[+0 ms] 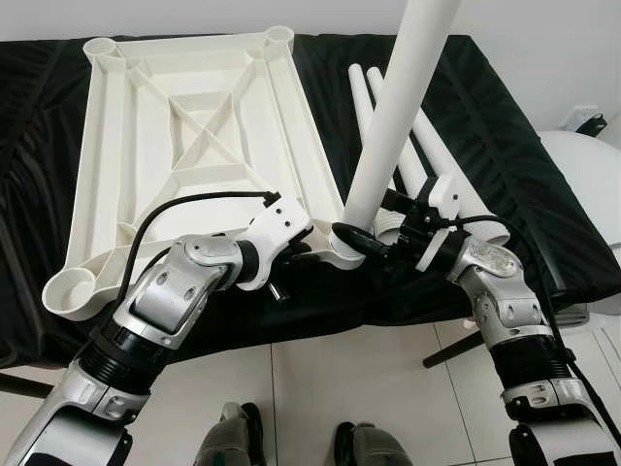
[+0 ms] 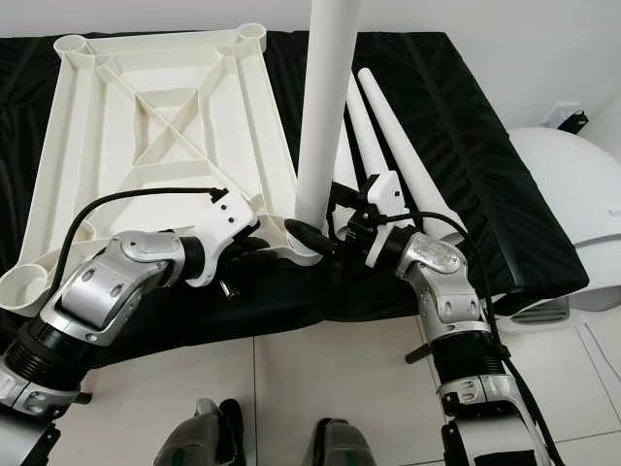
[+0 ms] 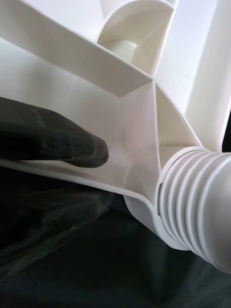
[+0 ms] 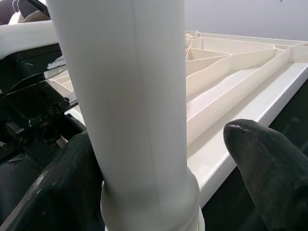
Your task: Building children table
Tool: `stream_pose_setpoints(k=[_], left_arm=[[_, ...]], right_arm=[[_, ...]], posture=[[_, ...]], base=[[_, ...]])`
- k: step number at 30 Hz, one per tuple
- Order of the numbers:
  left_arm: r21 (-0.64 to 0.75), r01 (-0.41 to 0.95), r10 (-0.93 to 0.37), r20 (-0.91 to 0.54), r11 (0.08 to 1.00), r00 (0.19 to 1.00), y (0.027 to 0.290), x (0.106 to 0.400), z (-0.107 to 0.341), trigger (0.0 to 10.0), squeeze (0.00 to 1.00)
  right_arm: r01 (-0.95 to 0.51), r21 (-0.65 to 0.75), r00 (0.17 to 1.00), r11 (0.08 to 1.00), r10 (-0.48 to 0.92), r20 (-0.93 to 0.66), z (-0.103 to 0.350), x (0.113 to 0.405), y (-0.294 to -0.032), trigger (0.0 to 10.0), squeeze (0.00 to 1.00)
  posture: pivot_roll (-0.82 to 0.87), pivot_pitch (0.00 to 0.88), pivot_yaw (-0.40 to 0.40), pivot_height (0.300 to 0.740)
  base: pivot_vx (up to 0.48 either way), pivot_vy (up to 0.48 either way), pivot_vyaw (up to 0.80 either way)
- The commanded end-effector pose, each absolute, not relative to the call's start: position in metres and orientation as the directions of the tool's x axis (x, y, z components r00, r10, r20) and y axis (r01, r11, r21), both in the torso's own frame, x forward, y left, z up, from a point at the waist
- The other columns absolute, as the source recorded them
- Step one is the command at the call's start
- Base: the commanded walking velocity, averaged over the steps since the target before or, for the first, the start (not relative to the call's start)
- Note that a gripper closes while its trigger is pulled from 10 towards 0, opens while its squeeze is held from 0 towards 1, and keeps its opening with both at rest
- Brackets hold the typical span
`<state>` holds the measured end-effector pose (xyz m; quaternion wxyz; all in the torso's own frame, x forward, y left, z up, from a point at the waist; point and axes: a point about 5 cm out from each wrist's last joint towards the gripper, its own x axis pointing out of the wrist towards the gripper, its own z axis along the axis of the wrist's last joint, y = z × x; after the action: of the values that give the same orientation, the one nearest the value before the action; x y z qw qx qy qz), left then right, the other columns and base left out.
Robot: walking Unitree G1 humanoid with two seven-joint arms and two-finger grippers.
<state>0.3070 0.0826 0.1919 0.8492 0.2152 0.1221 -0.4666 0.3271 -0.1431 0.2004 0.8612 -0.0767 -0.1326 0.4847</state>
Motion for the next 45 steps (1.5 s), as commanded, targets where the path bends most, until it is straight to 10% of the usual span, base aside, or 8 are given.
stream_pose_setpoints(k=[1,6,9,14,30,32,34,45], left_arm=[[0.299,0.816,-0.724,-0.378,0.495,0.577,0.088,0.308,0.202,10.0,0.0],[0.296,0.815,-0.723,-0.378,0.497,0.578,0.088,0.308,0.202,10.0,0.0],[0.296,0.815,-0.722,-0.379,0.498,0.579,0.089,0.308,0.202,10.0,0.0],[0.296,0.815,-0.721,-0.379,0.499,0.58,0.089,0.308,0.203,10.0,0.0],[0.294,0.809,-0.716,-0.377,0.509,0.587,0.091,0.309,0.203,10.0,0.0],[0.293,0.809,-0.716,-0.376,0.51,0.588,0.091,0.309,0.203,10.0,0.0],[0.293,0.808,-0.716,-0.375,0.511,0.588,0.091,0.309,0.203,10.0,0.0],[0.291,0.806,-0.715,-0.373,0.515,0.591,0.091,0.309,0.203,10.0,0.0]], right_arm=[[-0.811,-0.271,0.485,0.519,0.855,0.185,0.206,0.328,-0.142,10.0,0.0],[-0.819,-0.27,0.471,0.507,0.862,0.19,0.206,0.329,-0.14,8.1,0.0],[-0.82,-0.276,0.463,0.501,0.865,0.194,0.207,0.332,-0.141,0.4,0.0],[-0.824,-0.277,0.455,0.494,0.869,0.194,0.208,0.332,-0.141,0.0,0.0],[-0.809,-0.27,0.487,0.522,0.853,0.189,0.2,0.325,-0.146,0.0,0.0],[-0.805,-0.263,0.497,0.532,0.847,0.191,0.198,0.324,-0.146,1.4,0.0],[-0.793,-0.25,0.523,0.556,0.831,0.189,0.195,0.323,-0.146,10.0,0.0],[-0.731,-0.204,0.618,0.651,0.759,0.206,0.19,0.32,-0.15,10.0,0.0]], posture=[[-0.02,0.18,0.011,0.74],[-0.02,0.181,0.011,0.74],[-0.02,0.184,0.013,0.74],[-0.02,0.186,0.012,0.74],[-0.02,0.199,0.007,0.74],[-0.02,0.2,0.007,0.74],[-0.03,0.201,0.006,0.74],[-0.03,0.202,0.004,0.74]], base=[[0.0,0.0,0.0],[0.0,0.0,0.0],[0.0,0.0,0.0],[0.0,0.0,0.0],[0.0,0.0,0.0],[0.0,0.0,0.0],[0.0,0.0,0.0],[0.0,0.0,0.0]])
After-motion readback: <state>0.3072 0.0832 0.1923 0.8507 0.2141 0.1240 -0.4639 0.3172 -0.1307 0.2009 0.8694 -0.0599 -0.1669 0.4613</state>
